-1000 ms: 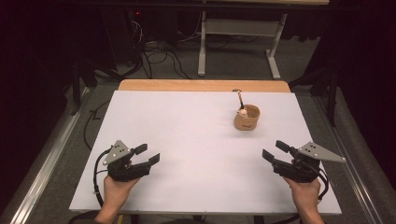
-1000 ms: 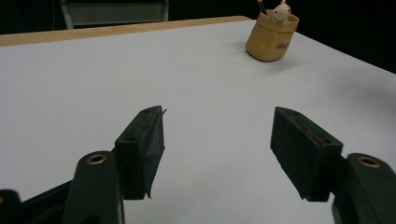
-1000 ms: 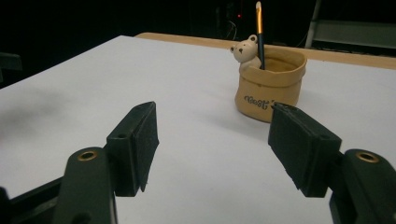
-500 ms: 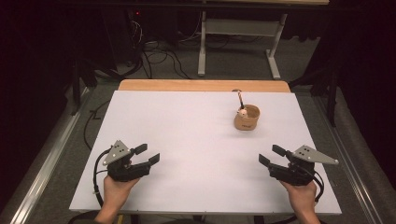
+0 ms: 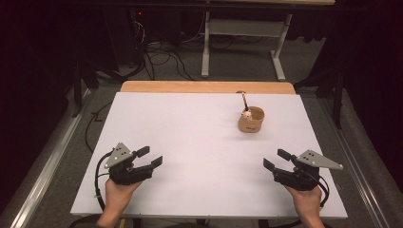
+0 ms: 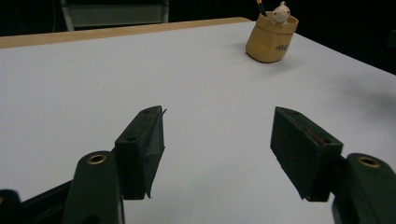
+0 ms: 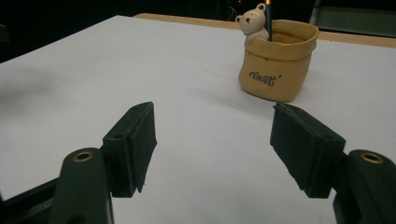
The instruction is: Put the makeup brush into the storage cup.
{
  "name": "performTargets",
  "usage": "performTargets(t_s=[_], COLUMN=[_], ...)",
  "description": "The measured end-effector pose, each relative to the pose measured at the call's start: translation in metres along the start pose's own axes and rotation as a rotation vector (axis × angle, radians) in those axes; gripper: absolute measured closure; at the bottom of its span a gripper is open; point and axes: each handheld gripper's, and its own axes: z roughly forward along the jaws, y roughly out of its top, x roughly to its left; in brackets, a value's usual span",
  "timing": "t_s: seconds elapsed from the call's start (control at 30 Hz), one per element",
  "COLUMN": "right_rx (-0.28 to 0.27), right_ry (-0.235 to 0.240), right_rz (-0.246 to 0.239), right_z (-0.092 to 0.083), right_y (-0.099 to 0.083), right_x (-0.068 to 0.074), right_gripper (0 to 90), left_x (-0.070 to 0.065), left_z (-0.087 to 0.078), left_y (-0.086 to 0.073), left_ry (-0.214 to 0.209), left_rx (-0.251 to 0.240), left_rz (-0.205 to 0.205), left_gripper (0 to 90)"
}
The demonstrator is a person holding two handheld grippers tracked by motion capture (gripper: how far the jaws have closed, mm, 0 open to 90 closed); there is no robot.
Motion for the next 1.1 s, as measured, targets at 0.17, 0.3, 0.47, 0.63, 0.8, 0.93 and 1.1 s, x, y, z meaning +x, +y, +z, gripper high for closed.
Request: performTargets(t_s=[0.17,0.3,0.47,0.63,0.8,0.93,1.1], right_rx=[0.006,0.006,0.008,0.016,0.020,0.021,0.034], right_ry=[-0.007,-0.009,-0.012,-0.021,-0.030,-0.043,-0.054], right_rz=[0.002,0.002,0.003,0.004,0.003,0.001,-0.023], right_z=[0.002,0.003,0.004,0.006,0.007,0.007,0.008], right_y=[-0.002,-0.003,-0.006,-0.009,-0.012,-0.014,-0.016], right_x=[0.000,0.000,-0.001,-0.001,-0.003,-0.005,-0.004], right_gripper=[33.0,33.0,33.0,33.0,33.0,32.9,32.7], left_x=[0.000,0.000,0.000,0.000,-0.001,-0.001,-0.001], left_z=[0.000,0.000,0.000,0.000,0.000,0.000,0.000], left_y=[0.000,0.000,0.000,0.000,0.000,0.000,0.000], left_ry=[0.000,-0.001,-0.002,-0.003,-0.004,-0.004,-0.006], left_rx=[-0.002,-0.002,-0.003,-0.003,-0.005,-0.005,-0.006], left_rz=[0.000,0.000,0.001,0.001,0.000,-0.001,0.000], left_gripper=[35.2,35.2,35.3,35.2,35.2,35.2,35.2])
